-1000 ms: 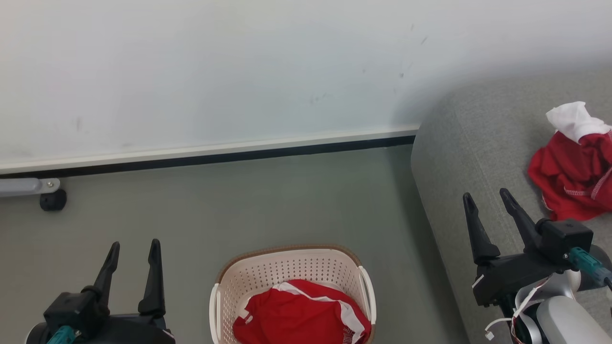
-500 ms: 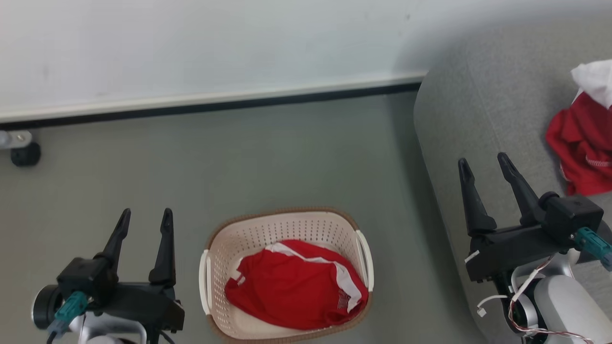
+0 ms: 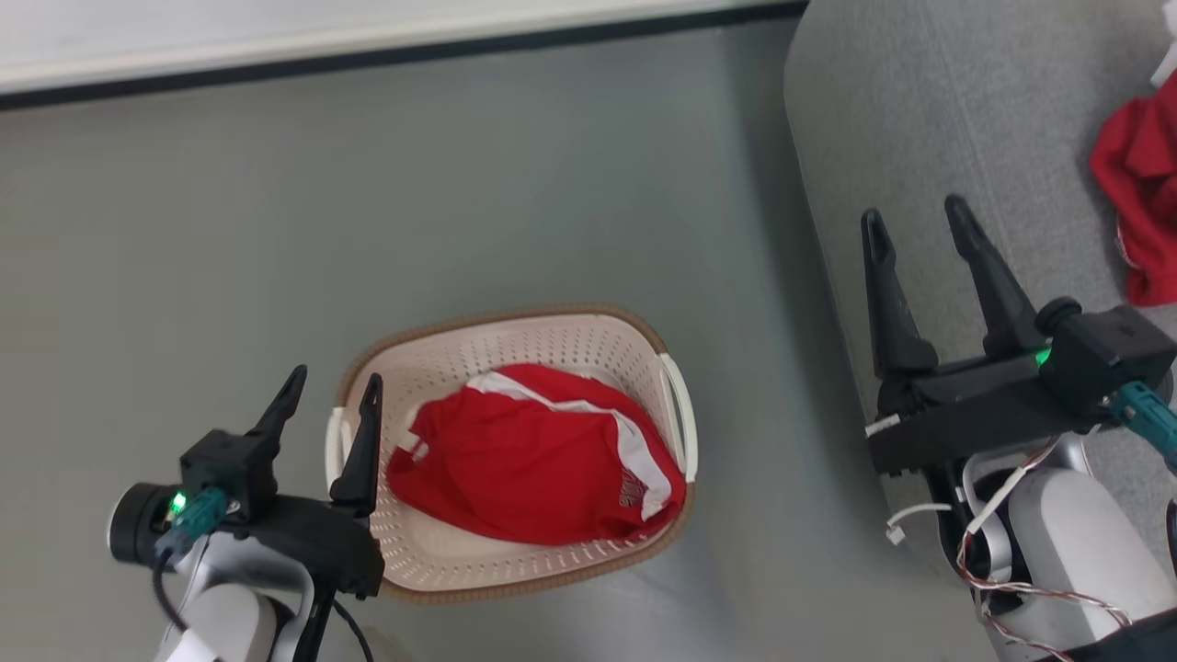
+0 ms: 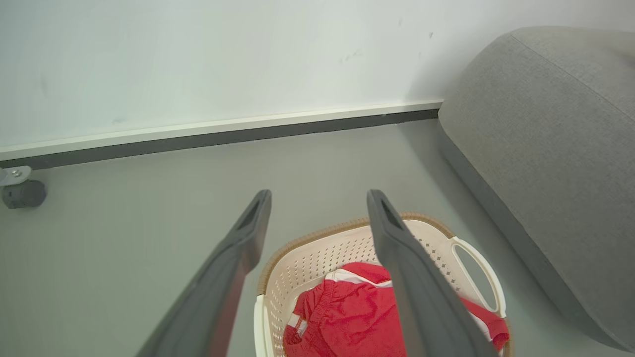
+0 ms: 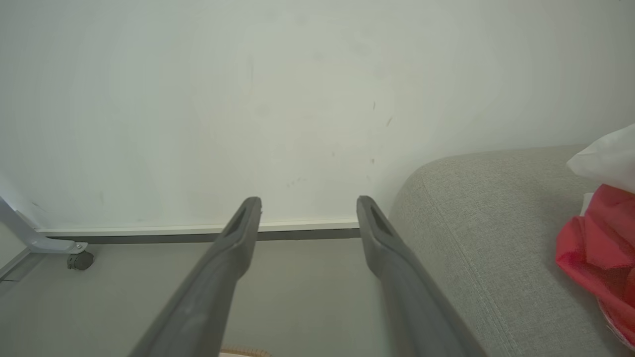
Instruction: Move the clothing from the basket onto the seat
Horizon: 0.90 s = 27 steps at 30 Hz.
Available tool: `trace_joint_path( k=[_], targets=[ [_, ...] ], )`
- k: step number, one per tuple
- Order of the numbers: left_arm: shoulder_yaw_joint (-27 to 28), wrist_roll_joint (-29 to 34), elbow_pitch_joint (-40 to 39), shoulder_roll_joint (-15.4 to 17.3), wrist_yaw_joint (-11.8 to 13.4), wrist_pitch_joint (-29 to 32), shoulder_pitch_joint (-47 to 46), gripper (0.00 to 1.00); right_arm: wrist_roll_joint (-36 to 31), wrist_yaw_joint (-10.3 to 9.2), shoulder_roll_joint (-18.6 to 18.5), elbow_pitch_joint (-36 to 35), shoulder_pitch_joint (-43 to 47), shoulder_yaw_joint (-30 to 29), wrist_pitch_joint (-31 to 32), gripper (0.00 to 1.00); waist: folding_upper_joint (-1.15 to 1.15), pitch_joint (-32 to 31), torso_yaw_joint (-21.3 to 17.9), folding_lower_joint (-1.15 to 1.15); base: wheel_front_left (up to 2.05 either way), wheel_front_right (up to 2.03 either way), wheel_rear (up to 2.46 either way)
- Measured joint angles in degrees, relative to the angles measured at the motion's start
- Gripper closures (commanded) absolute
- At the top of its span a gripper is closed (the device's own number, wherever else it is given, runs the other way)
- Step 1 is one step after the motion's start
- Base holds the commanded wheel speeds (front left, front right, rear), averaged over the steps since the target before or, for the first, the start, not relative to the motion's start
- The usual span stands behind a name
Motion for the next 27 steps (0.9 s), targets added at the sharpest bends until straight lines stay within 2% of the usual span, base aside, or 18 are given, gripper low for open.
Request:
trace_joint_path(
  k=[8, 16, 27],
  targets=[
    [-2.9, 0.9, 6.3, 0.0, -2.9, 2.5, -5.6, 0.00, -1.8, 0.00, 2.4, -3.2, -4.4, -0.1, 0.1, 0.00, 0.00, 6.7, -2.5, 0.00, 0.00, 0.00, 0.00],
    [-3.8, 2.5, 11.8, 0.8, -4.7, 5.1, -11.5, 0.00, -3.2, -0.01, 5.0, -5.0, -7.4, 0.0, 0.0, 0.00, 0.00, 13.6, -5.1, 0.00, 0.00, 0.00, 0.00],
    [-5.2, 3.4, 18.4, 2.0, -7.0, 10.1, -19.6, 0.00, -4.2, -0.01, 6.5, -6.4, -9.9, -0.3, -1.5, 0.00, 0.01, 22.9, -8.6, -0.01, 0.00, 0.00, 0.00]
  ],
)
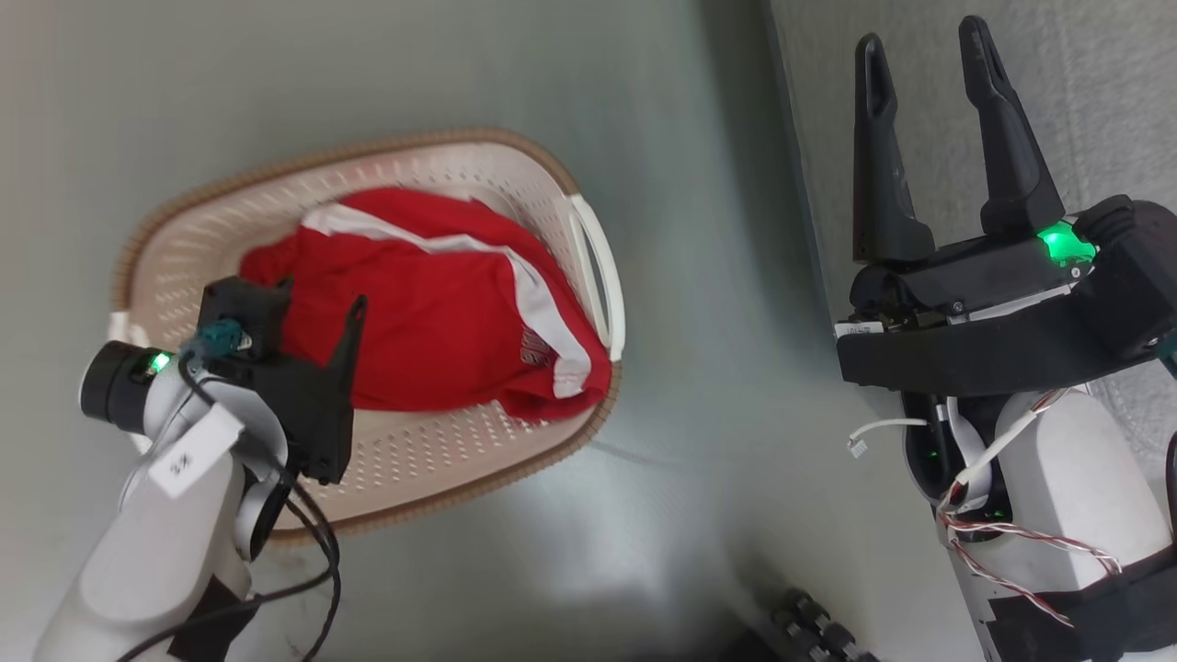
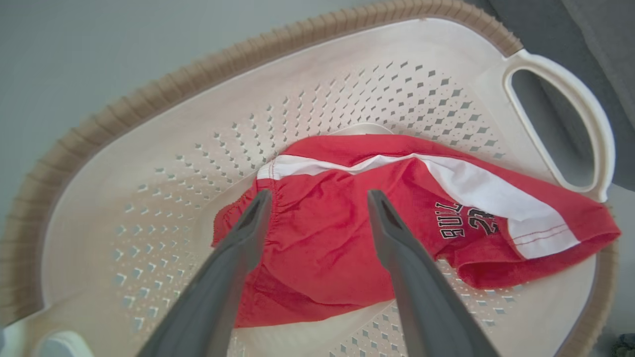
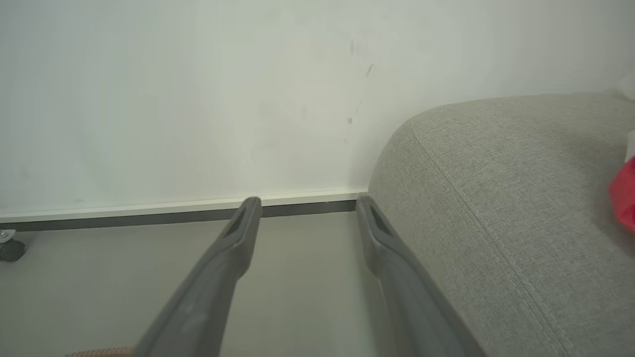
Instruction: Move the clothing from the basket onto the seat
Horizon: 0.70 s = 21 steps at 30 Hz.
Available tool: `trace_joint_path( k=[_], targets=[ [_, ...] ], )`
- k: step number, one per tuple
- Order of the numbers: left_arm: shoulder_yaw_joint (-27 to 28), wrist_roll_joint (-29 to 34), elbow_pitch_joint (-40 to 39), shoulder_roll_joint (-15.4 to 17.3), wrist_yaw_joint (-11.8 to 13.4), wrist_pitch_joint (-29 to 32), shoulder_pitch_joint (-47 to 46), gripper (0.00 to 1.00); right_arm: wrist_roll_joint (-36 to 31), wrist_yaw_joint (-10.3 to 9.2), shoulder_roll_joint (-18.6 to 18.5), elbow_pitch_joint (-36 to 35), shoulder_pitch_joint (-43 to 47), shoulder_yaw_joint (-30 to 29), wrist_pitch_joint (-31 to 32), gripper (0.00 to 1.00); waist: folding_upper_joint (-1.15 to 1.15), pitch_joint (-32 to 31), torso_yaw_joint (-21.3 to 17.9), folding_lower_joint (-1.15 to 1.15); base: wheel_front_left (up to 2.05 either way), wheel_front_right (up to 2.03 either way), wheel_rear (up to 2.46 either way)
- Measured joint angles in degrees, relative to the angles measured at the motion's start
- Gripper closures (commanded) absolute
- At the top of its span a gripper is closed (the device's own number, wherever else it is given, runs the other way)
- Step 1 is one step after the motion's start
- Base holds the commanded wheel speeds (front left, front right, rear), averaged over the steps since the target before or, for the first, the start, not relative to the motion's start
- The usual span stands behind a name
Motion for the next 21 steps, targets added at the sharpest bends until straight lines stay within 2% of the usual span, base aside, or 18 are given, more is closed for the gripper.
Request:
trace_joint_path(
  k=[21],
  targets=[
    [0.3, -0.8, 12.2, 0.1, -1.6, 4.1, -8.9, 0.00, -0.5, 0.00, 1.3, 0.7, -0.5, 1.3, -2.8, 0.00, -0.01, 9.2, -4.3, -0.01, 0.00, 0.00, 0.00]
  ],
)
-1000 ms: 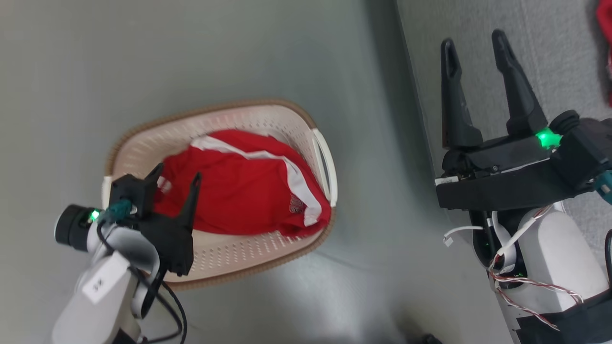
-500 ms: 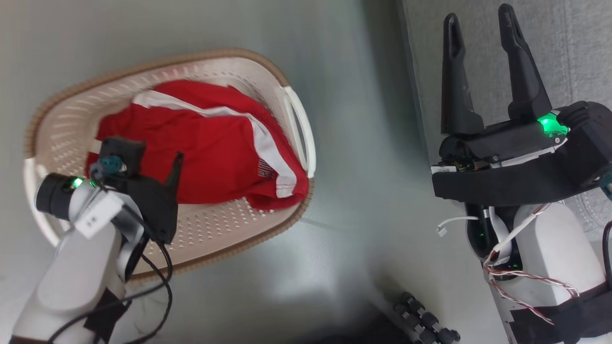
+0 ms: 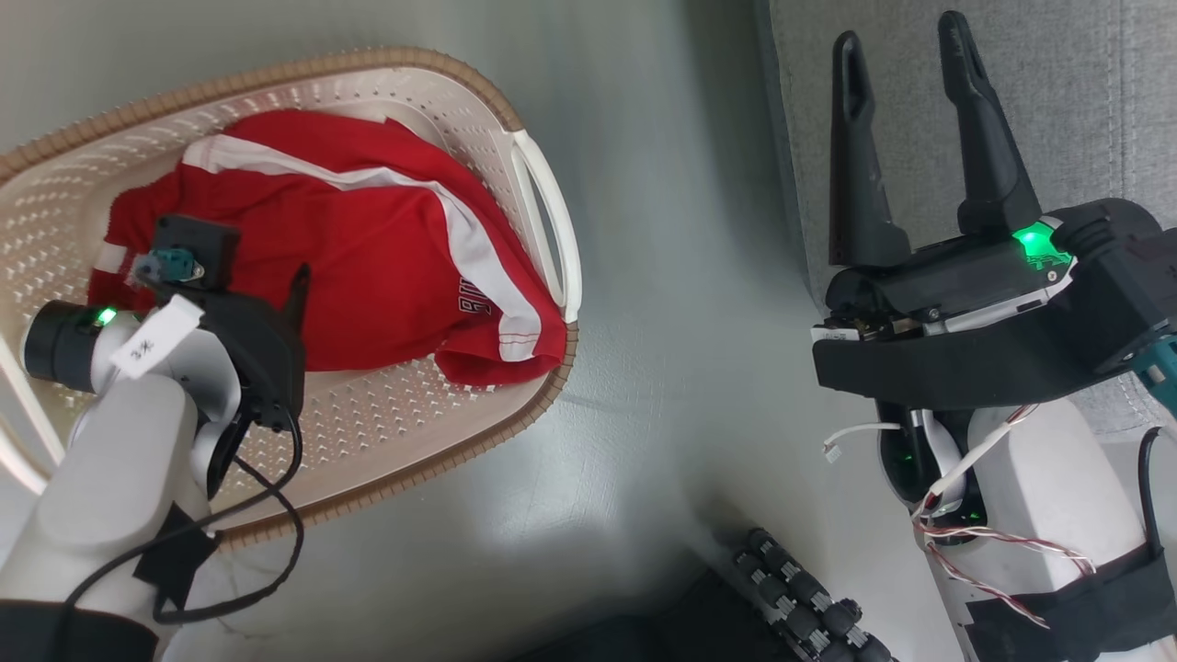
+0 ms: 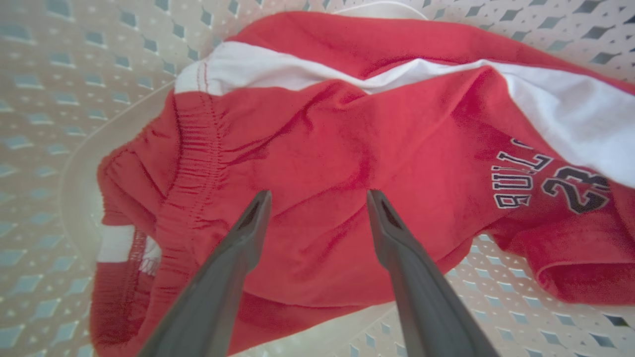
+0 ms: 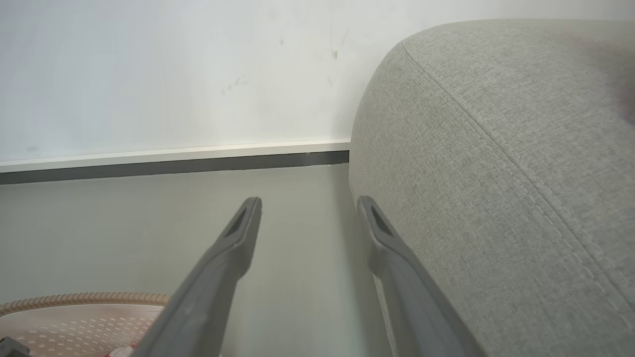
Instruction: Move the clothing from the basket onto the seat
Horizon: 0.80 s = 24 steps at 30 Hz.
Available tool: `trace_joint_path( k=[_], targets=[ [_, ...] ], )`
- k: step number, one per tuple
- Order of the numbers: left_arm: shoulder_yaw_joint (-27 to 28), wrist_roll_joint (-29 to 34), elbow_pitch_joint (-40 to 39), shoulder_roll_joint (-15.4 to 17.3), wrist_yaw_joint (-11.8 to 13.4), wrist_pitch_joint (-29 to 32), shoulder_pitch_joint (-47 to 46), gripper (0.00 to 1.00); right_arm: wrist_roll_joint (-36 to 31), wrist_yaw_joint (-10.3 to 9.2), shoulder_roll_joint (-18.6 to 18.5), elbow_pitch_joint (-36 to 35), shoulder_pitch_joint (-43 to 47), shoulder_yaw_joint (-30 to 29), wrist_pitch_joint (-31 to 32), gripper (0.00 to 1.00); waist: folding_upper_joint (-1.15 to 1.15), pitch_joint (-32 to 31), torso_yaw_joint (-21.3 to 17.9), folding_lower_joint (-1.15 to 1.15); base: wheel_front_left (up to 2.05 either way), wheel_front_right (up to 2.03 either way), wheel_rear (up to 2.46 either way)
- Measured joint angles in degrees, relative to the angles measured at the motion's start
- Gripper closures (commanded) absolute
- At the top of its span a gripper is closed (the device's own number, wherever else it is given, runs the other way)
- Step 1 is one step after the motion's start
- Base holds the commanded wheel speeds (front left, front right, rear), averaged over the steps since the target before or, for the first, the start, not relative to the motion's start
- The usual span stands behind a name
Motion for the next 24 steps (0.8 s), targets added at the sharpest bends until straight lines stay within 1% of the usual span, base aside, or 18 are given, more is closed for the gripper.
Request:
trace_joint_path(
  k=[4, 9, 14, 16, 18, 19, 20, 24],
  targets=[
    [-0.5, 0.5, 2.0, 0.3, 0.0, 0.8, -1.6, 0.00, 0.0, 0.00, 0.2, 0.0, 0.0, 0.6, -0.3, 0.00, 0.00, 1.2, -0.5, 0.00, 0.00, 0.00, 0.00],
    [-0.8, 1.0, 5.4, -0.1, 0.1, 1.0, -2.7, 0.00, 0.1, 0.00, 0.3, 0.9, 0.0, 0.8, -1.0, 0.00, 0.00, 2.2, -0.9, 0.00, 0.00, 0.00, 0.00],
    [-1.3, 1.6, 8.2, -0.6, 0.7, 1.4, -3.9, 0.00, 0.1, 0.00, 0.4, 1.1, 0.0, 0.8, -1.6, 0.00, -0.01, 2.5, -1.1, 0.00, 0.00, 0.00, 0.00],
    [-1.4, 1.8, 9.3, -0.9, 1.4, 1.7, -4.6, 0.00, 0.4, 0.00, 0.4, 1.1, 0.0, 0.8, -1.7, 0.00, -0.01, 2.6, -1.1, 0.00, 0.00, 0.00, 0.00],
    [-1.8, 2.0, 10.1, -1.2, 1.8, 1.8, -5.1, 0.61, 0.5, 0.00, 0.5, 1.2, 0.0, 0.8, -1.9, 0.00, -0.01, 2.7, -1.1, 0.00, 0.00, 0.00, 0.00],
    [-2.0, 2.1, 10.6, -1.3, 2.1, 1.9, -5.3, 0.61, 0.5, 0.00, 0.5, 1.3, 0.0, 0.8, -2.1, 0.00, -0.01, 2.7, -1.0, 0.00, 0.00, 0.00, 0.00],
    [-2.2, 2.8, 11.0, -1.3, 2.4, 1.9, -5.4, 1.00, 0.5, 0.00, 0.5, 1.4, 0.0, 0.8, -2.2, 0.00, -0.01, 2.7, -1.0, 0.00, 0.00, 0.00, 0.00],
    [-2.7, 3.8, 12.6, -1.6, 2.7, 2.4, -6.3, 1.00, 0.6, 0.00, 0.5, 1.4, 0.0, 0.8, -2.6, 0.00, -0.01, 2.7, -1.0, 0.00, 0.00, 0.00, 0.00]
  ],
)
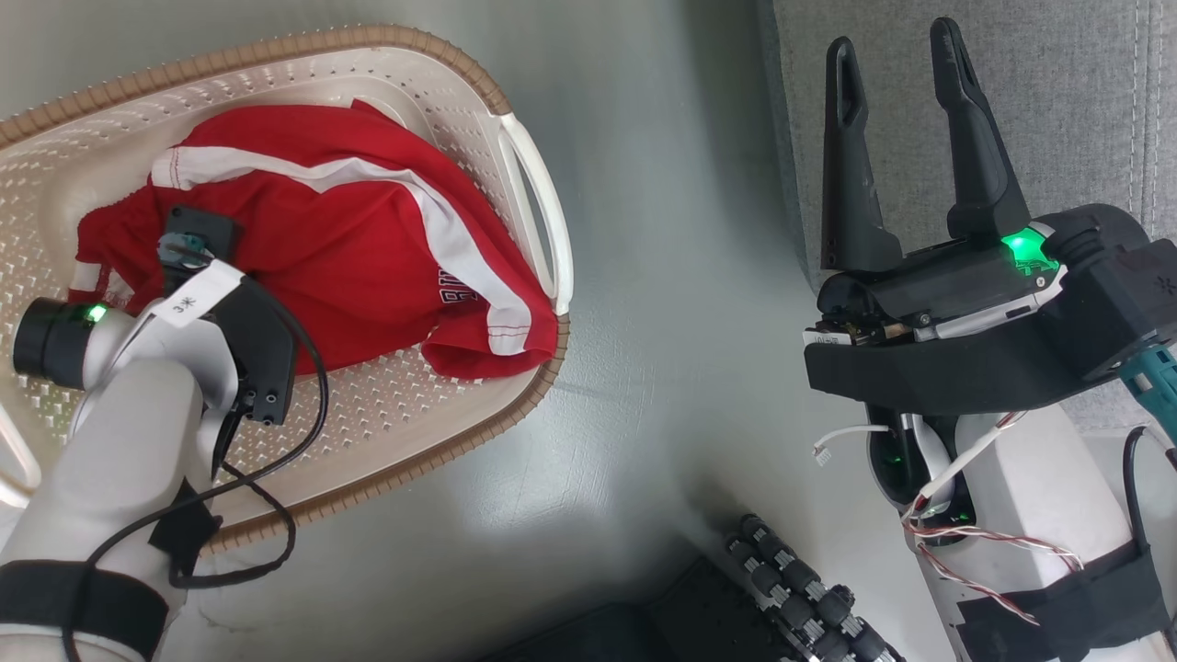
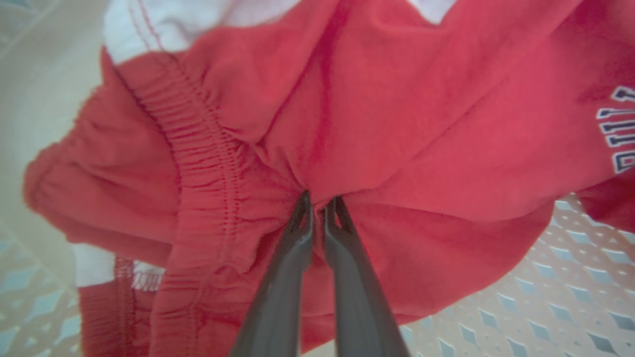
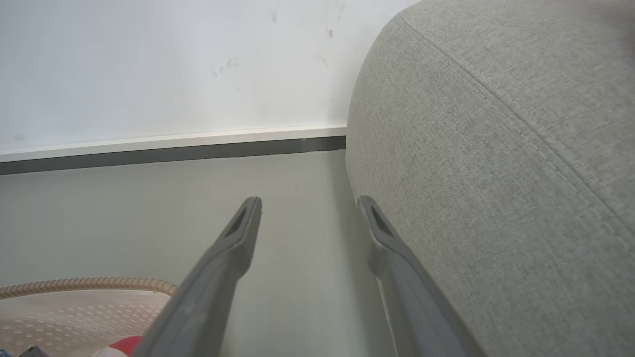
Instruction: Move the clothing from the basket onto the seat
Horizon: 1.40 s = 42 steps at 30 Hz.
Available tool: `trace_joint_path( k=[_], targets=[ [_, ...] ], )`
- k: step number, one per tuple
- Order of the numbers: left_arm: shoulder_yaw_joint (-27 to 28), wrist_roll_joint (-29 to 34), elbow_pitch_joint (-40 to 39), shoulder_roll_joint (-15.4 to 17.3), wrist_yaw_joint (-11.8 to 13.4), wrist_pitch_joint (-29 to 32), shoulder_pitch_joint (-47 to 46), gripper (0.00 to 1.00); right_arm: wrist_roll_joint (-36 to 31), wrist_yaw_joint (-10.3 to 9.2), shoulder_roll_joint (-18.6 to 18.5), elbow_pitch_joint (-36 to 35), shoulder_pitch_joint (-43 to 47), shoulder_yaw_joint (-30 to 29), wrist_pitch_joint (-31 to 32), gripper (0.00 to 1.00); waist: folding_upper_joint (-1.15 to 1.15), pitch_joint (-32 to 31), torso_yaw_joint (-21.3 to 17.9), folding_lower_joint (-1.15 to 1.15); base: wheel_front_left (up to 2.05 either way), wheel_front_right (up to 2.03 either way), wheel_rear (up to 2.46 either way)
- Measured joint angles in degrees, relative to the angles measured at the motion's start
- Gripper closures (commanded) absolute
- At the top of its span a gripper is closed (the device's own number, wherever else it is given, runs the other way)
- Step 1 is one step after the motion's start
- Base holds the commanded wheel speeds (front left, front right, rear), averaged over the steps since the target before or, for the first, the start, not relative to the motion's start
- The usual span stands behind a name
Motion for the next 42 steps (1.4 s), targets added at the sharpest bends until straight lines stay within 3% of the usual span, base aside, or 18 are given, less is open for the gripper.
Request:
trace_joint_path(
  k=[9, 17, 34, 42],
  targets=[
    [0.2, -0.1, 2.4, -0.9, 0.4, -2.2, -0.9, 1.00, 0.4, 0.00, 0.1, 1.7, -1.1, 0.3, -1.1, 0.00, 0.00, -0.8, 0.0, 0.00, 0.00, 0.00, 0.00],
    [1.1, -2.1, 2.7, -4.4, -0.7, -7.8, -0.7, 1.00, -0.4, 0.09, -0.5, 4.4, -2.0, 0.2, -1.7, 0.00, 0.00, -3.9, 1.1, 0.00, 0.00, 0.00, 0.00],
    [1.8, -4.8, 1.8, -10.1, -3.2, -20.6, 3.9, 1.00, -1.1, 1.64, -4.8, 10.7, -2.5, -0.5, -1.9, 0.00, 0.00, -15.6, 6.9, 0.00, 0.00, 0.00, 0.00],
    [2.7, -7.2, 0.6, -10.5, -3.8, -24.3, 7.5, 1.00, -1.1, 2.63, -5.8, 13.6, -1.8, -0.7, -1.5, 0.00, 0.00, -22.2, 10.1, -0.01, 0.00, 0.00, 0.00]
  ],
)
